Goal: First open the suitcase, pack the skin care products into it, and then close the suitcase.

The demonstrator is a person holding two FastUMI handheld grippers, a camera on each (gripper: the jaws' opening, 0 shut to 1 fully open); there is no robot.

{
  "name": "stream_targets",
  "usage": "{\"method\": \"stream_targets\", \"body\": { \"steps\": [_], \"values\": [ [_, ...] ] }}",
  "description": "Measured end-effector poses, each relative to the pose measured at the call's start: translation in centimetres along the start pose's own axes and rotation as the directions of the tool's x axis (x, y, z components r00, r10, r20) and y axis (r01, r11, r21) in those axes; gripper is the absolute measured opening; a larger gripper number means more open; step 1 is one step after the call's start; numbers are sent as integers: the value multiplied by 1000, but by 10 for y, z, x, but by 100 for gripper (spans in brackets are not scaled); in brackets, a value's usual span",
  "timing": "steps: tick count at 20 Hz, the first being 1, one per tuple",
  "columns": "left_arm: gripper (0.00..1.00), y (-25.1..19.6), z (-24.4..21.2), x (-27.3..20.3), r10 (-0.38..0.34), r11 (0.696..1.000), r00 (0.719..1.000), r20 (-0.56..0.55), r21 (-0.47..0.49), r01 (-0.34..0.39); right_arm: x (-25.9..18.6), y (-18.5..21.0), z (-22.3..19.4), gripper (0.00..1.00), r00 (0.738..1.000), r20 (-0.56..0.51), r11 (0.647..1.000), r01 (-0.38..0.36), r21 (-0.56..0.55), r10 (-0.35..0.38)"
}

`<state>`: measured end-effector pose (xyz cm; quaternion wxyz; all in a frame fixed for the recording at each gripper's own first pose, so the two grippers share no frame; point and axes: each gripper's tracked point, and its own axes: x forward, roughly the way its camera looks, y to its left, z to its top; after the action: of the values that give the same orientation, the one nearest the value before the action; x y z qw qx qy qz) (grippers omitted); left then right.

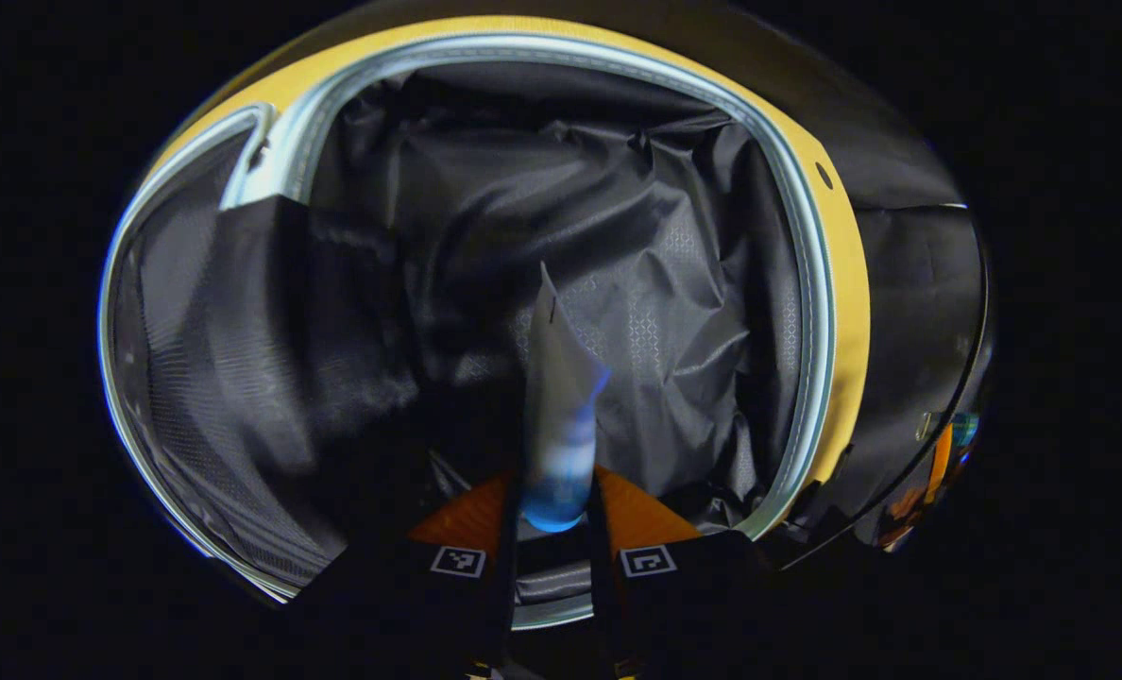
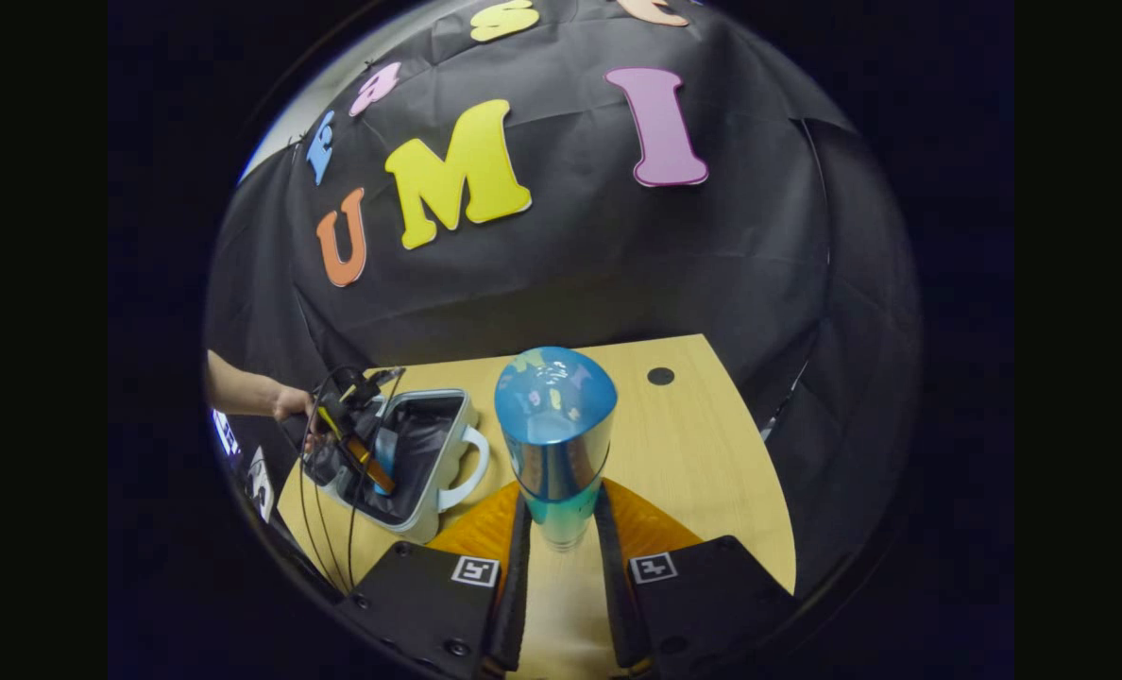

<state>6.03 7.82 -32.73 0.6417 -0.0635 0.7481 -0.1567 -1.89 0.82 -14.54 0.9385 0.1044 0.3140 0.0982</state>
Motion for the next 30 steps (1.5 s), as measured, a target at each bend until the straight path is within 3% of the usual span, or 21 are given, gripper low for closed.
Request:
{"method": "stream_targets", "body": {
  "steps": [1,2,6,7,9,10,11,14,17,18,20,22,24,26,28,30],
  "values": [
    [44,0,-2,4,-6,1000,1000,-26,0,6,-2,1,1,34,1000,0,1000,1,7,-1],
    [37,-1,-5,6,-7,1000,999,-50,-7,7,-4,3,0,33,1000,0,1000,1,11,-1],
    [42,-4,-3,6,-9,1000,999,-47,-9,9,-4,6,2,33,1000,-2,1000,-5,0,5],
    [35,-4,-3,4,-9,1000,999,-42,-17,9,-2,9,3,33,1000,-5,1000,-11,-7,10],
    [48,-9,-5,-1,-25,999,1000,-15,-27,25,1,20,5,33,999,-13,999,-37,-35,37],
    [60,-11,-7,-6,-26,999,1000,7,-22,26,3,30,7,33,998,-16,997,-61,-47,60],
    [64,-14,-9,-15,-31,999,999,36,-14,32,7,42,11,34,996,-19,994,-88,-61,87],
    [86,-19,-19,-47,-70,996,979,191,-33,78,24,90,19,31,982,-43,977,-185,-105,182],
    [92,-36,-39,-85,-100,994,900,424,-6,113,50,158,15,34,944,-141,940,-317,-126,299],
    [100,-37,-41,-101,-94,994,853,514,5,107,59,176,9,33,925,-193,927,-354,-127,327],
    [99,-31,-56,-125,-57,997,735,675,1,77,78,214,-9,33,876,-322,900,-416,-126,360],
    [98,-29,-82,-141,0,998,639,769,-41,50,96,243,-33,34,817,-450,897,-436,-73,360],
    [98,-23,-111,-153,37,995,566,824,-81,53,119,256,-54,31,765,-557,917,-399,-18,322],
    [98,-14,-145,-163,68,989,517,853,-124,75,144,251,-74,34,719,-655,952,-306,2,233],
    [99,-5,-175,-160,85,985,496,864,-150,91,163,253,-97,34,649,-745,981,-193,36,155],
    [98,14,-204,-159,131,979,495,859,-192,73,177,249,-117,34,587,-806,996,-83,33,76]
  ]
}}
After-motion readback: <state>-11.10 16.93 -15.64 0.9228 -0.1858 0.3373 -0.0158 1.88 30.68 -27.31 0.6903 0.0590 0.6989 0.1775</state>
